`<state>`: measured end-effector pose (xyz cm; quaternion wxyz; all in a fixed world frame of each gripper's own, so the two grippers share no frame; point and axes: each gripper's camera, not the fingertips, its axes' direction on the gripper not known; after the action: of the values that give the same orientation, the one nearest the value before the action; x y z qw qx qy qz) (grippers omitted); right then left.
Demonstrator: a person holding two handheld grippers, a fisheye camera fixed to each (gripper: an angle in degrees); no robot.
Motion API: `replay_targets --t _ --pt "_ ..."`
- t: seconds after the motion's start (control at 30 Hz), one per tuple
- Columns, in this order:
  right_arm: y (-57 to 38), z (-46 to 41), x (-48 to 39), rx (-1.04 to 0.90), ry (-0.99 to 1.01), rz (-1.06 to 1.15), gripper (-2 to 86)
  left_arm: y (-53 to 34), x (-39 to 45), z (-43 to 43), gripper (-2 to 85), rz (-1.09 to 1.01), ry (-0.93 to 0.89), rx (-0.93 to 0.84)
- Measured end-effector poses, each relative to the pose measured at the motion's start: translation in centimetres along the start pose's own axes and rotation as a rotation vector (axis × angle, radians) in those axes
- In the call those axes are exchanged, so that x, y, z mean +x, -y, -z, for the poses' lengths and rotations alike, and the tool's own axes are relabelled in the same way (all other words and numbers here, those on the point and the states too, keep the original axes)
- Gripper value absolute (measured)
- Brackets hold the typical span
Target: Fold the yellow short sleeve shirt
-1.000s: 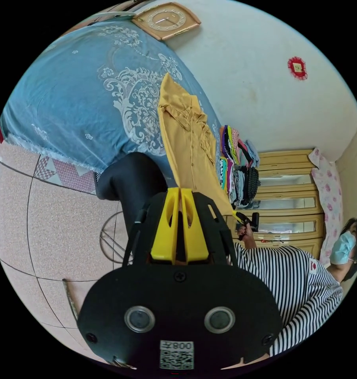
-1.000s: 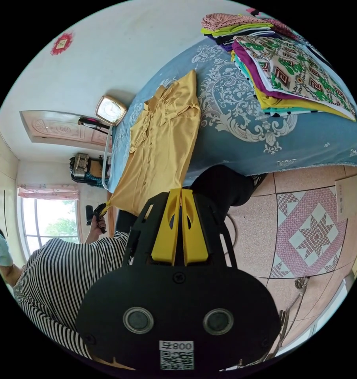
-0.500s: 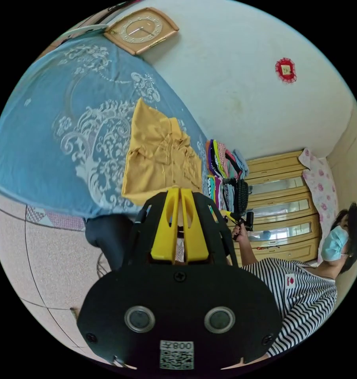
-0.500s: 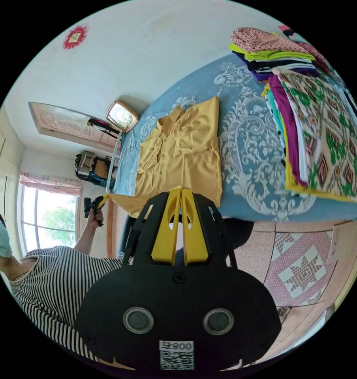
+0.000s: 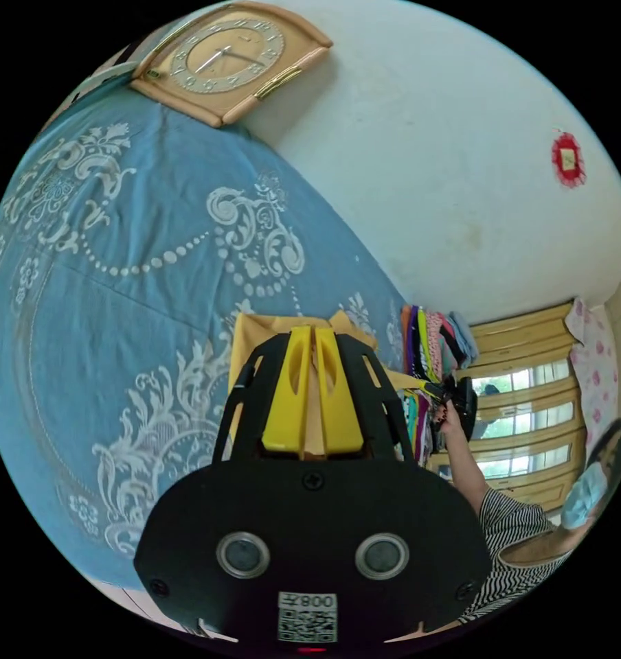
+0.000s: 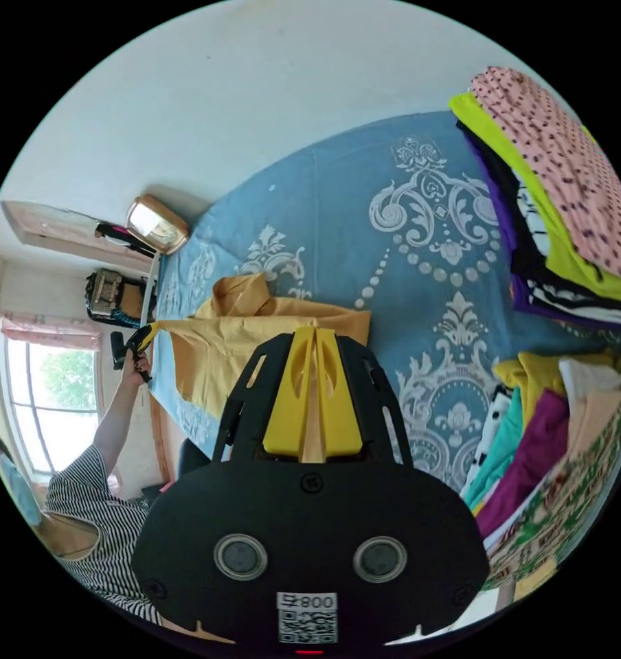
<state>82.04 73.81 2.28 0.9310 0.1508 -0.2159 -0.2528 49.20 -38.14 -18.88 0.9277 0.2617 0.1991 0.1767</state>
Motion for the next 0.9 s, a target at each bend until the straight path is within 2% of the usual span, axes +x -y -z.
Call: replay_targets --t 0.13,0.3,0.4,0.5,0.6,0.67,0.77,0.9 --pt "3.5 -4.1 -1.5 -0.067 -0.094 -0.037 0.6 2.6 -2.1 -3.7 4.2 0.021 0.025 -0.001" --pt "2.1 -3.8 -6.2 0.042 -0.207 -0.010 2.2 2.2 -2.8 -4.4 7.1 -0.020 -0.035 0.079" --pt "1.0 -3.4 -10.9 0.118 -0.233 0.025 4.0 1.7 -2.1 -5.0 8.2 -0.034 0.001 0.127" --pt "0.3 -5.7 -18.1 0.102 -0.252 0.151 5.3 1.3 -1.0 -6.7 8.7 -0.060 -0.044 0.167" --pt "-0.3 -10.6 -27.4 0.028 -0.360 0.375 6.1 2.1 1.4 -11.8 8.7 -0.137 -0.096 0.008" --pt "-1.2 -14.8 -34.6 0.014 -0.531 0.564 7.0 3.1 3.3 -16.5 8.5 -0.198 -0.088 -0.111" --pt "-2.8 -18.9 -41.5 0.005 -0.627 0.772 7.3 4.8 4.9 -21.8 7.8 -0.226 -0.122 -0.235" --pt "-3.6 -22.6 -46.4 -0.011 -0.741 0.898 7.3 6.5 5.8 -26.4 6.8 -0.238 -0.103 -0.324"
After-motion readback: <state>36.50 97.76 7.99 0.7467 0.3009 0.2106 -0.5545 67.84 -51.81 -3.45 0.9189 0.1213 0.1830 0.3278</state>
